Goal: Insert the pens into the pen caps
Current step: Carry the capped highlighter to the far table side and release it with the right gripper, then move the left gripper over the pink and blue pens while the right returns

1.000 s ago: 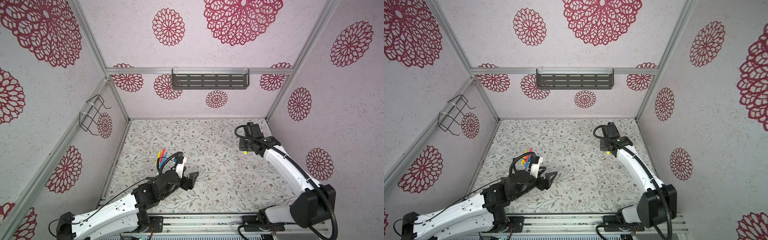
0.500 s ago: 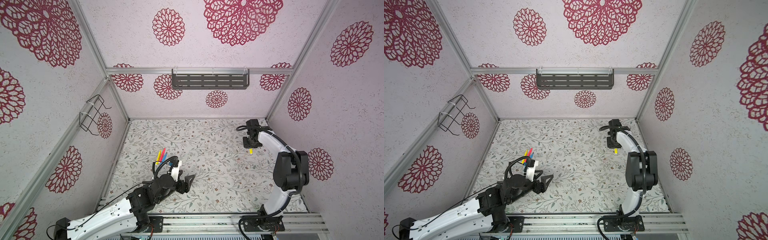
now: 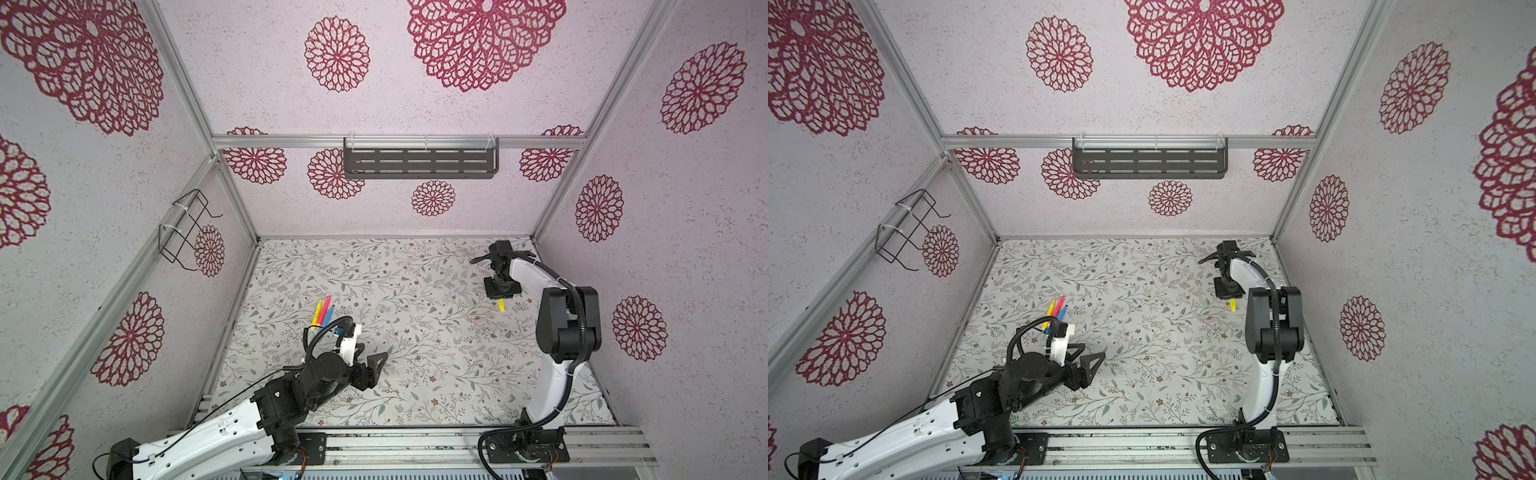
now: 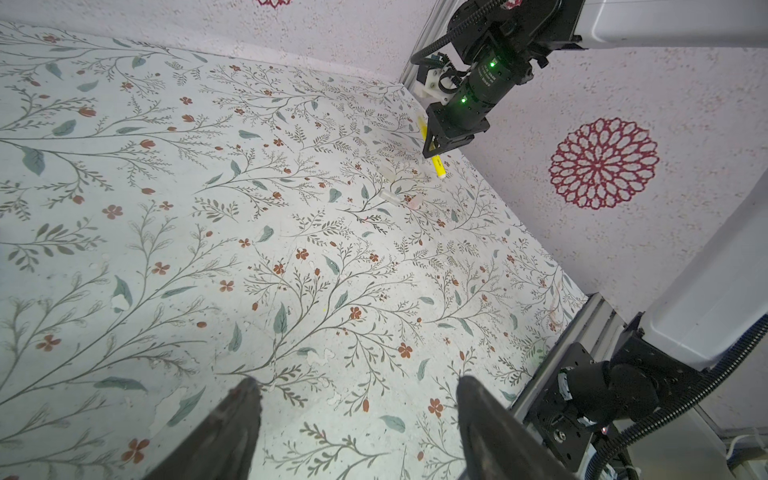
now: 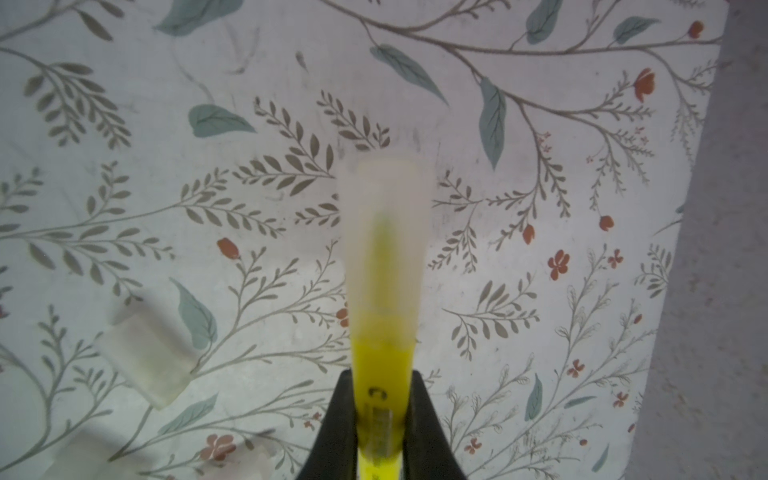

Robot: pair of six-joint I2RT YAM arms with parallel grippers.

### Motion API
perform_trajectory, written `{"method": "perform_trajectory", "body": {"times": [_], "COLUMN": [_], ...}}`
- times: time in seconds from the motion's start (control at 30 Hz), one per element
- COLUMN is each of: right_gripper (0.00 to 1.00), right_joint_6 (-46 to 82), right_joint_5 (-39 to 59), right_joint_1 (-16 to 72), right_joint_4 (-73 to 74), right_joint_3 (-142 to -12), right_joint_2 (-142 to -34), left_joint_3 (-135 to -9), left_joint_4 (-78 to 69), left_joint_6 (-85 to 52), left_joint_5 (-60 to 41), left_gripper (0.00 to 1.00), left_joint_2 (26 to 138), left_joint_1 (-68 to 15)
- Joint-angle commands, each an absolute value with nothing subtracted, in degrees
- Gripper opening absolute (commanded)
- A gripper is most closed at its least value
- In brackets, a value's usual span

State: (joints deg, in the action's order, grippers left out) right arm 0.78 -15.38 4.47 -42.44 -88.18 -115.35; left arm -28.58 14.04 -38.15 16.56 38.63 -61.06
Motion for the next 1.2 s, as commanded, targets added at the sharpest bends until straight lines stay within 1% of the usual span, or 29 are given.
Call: {"method": "perform_trajectory", "body": {"times": [0.0,0.13,0.4,0.43,0.57,0.6,0.63,0.67,0.9,0.93,0.97,1.1,1.13,1.17], "right_gripper": [0.0,0.0,0.0,0.03,0.3,0.42,0.68,0.73,0.75,0.94,0.98,0.99,0.99,0.99], "right_joint_6": [-0.6,-0.7,-0.4,-0.4,0.8,1.2,1.6,1.6,3.1,3.6,3.9,5.5,6.4,7.4], "right_joint_5": [-16.6,-18.1,-17.2,-16.4,-14.9,-14.9,-15.1,-15.1,-14.2,-14.3,-13.9,-10.2,-7.4,-2.5], "right_joint_1": [4.0,3.8,3.8,3.7,3.8,3.8,3.8,3.8,5.3,5.9,6.5,8.8,9.0,9.1], "right_joint_4": [-41.1,-41.9,-42.0,-42.4,-44.0,-44.2,-44.1,-44.0,-45.4,-46.0,-46.5,-46.3,-45.9,-45.2], "right_joint_3": [-89.2,-91.1,-92.4,-92.6,-93.8,-93.8,-93.7,-93.5,-95.2,-96.2,-96.9,-97.4,-97.4,-97.2], "right_joint_2": [-117.1,-119.4,-120.9,-121.1,-121.6,-121.3,-120.9,-120.3,-114.0,-112.7,-111.3,-104.6,-102.9,-100.9], "left_joint_3": [-28.1,-27.8,-27.3,-27.3,-27.3,-27.3,-27.4,-27.5,-27.8,-28.3,-29.0,-31.6,-32.2,-32.9], "left_joint_4": [12.7,12.8,12.2,12.2,12.3,12.5,12.6,12.8,13.4,14.2,15.0,17.8,18.2,18.7], "left_joint_6": [-39.2,-39.7,-39.6,-39.6,-39.6,-39.6,-39.6,-39.7,-39.2,-39.4,-39.3,-38.9,-38.9,-39.1], "left_joint_5": [16.5,16.5,16.9,17.1,17.5,17.5,17.6,17.7,19.0,19.4,20.0,22.1,22.4,22.4], "left_gripper": [0.77,0.77,0.77,0.77,0.77,0.77,0.77,0.77,0.77,0.77,0.77,0.77,0.76,0.76], "left_joint_2": [38.6,38.2,38.4,38.5,38.6,38.6,38.6,38.6,39.9,40.5,41.4,44.6,45.6,46.9], "left_joint_1": [-61.5,-61.7,-61.8,-61.8,-61.8,-61.8,-61.8,-61.8,-61.8,-61.8,-61.8,-61.4,-61.1,-60.6]}}
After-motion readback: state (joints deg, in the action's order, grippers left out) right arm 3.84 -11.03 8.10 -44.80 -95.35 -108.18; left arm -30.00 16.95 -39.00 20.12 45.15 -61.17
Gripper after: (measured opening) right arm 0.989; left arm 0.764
